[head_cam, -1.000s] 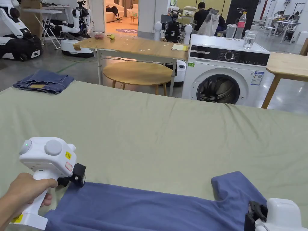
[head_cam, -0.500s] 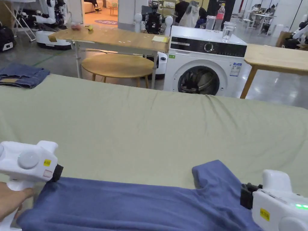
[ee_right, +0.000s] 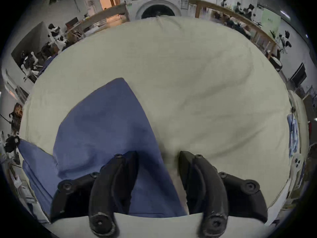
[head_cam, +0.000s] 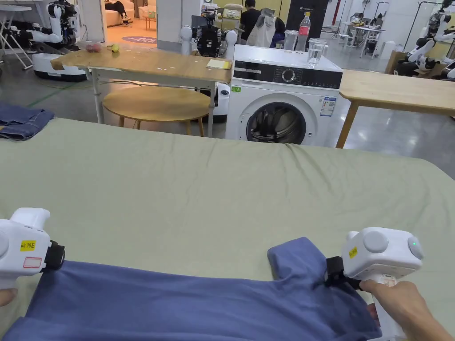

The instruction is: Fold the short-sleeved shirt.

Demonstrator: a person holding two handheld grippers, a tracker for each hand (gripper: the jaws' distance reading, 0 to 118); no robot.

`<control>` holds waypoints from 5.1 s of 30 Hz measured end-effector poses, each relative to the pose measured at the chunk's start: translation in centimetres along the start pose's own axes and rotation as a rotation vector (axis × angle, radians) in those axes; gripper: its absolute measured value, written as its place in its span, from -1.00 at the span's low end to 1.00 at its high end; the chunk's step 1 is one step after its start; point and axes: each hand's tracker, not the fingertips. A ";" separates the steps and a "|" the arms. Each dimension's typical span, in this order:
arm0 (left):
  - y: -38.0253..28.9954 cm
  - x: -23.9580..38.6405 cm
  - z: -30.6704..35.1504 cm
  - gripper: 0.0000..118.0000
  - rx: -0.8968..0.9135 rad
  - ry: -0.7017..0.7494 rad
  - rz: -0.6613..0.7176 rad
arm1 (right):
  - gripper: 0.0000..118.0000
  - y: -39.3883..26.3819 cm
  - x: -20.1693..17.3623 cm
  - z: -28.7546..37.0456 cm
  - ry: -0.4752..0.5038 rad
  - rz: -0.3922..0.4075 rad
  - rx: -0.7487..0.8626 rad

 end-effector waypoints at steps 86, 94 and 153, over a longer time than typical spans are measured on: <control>-12.2 10.4 14.9 -1.00 0.781 0.107 -0.018 | -1.00 -23.8 -15.2 21.7 -0.011 0.035 1.099; -12.4 4.8 14.6 -1.00 0.575 0.095 0.011 | -1.00 -23.4 -15.3 21.2 -0.034 0.069 1.070; -12.3 -10.7 14.4 -0.88 -0.107 -0.330 0.404 | -1.00 -23.9 -15.2 17.5 0.059 0.131 0.921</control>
